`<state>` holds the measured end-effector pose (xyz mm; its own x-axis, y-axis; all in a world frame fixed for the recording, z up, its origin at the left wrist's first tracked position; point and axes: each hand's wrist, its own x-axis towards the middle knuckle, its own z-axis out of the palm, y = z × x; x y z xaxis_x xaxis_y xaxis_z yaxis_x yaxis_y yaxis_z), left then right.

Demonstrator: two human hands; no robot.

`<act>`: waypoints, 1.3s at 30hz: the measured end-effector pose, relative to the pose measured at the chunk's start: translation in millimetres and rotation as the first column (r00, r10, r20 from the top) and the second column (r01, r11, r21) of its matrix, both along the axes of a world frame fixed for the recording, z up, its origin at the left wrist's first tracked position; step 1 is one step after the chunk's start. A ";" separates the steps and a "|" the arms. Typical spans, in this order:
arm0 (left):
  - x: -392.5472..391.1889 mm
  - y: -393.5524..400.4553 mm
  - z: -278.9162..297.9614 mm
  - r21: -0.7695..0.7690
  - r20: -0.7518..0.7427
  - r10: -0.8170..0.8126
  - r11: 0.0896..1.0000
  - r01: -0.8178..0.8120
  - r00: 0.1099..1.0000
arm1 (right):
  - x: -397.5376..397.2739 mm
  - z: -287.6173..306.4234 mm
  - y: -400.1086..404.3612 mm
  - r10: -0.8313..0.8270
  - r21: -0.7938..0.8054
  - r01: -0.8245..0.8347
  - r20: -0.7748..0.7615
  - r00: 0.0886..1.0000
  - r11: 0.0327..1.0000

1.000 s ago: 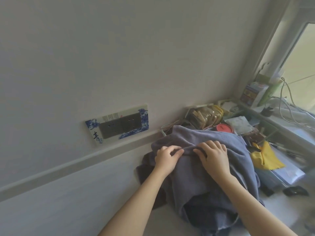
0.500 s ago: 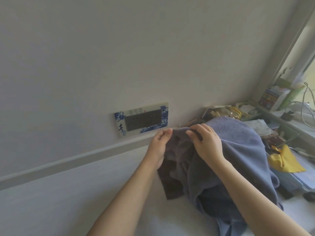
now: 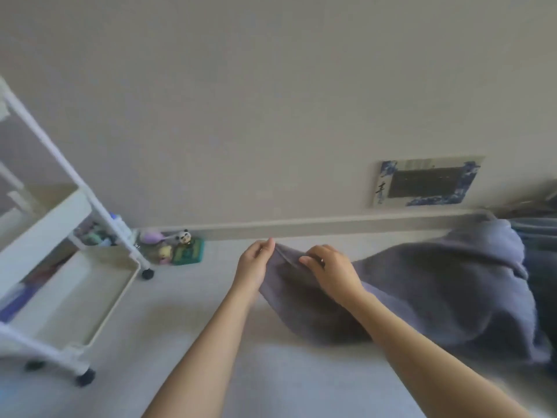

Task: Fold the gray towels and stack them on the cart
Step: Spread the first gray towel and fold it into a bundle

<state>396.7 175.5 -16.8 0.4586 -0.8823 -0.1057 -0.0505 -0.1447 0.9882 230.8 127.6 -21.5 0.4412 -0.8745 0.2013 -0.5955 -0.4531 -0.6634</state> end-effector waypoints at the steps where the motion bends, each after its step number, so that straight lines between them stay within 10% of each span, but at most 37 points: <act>1: 17.2 13.7 -6.2 0.017 0.024 0.016 1.000 -0.017 1.000 | 17.1 -6.6 8.4 0.040 0.032 -0.040 0.000 0.999 0.999; 16: 136.0 85.8 -44.7 0.135 -0.099 0.477 0.876 -0.463 0.873 | 106.9 -73.2 62.6 0.306 0.348 -0.222 -0.205 0.930 0.911; 22: 144.7 81.8 -52.3 0.143 -0.124 0.536 0.842 -0.520 0.835 | 101.0 -87.8 66.1 0.171 0.424 -0.083 -0.175 0.970 0.902; 31: 151.4 22.1 -18.0 0.102 -0.116 0.476 0.879 -0.466 0.872 | 115.7 -19.1 -34.2 -0.132 0.293 0.094 0.113 0.985 0.952; 39: 170.3 -48.2 123.3 -0.306 -0.164 0.345 0.873 -0.380 0.924 | 111.3 135.6 -79.6 -0.115 -0.105 0.165 0.372 0.921 0.981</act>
<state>567.0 127.3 106.5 0.7552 -0.6484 0.0956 0.0456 0.1974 0.9793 342.1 48.0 114.1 0.1913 -0.8763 0.4421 -0.3890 -0.4812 -0.7856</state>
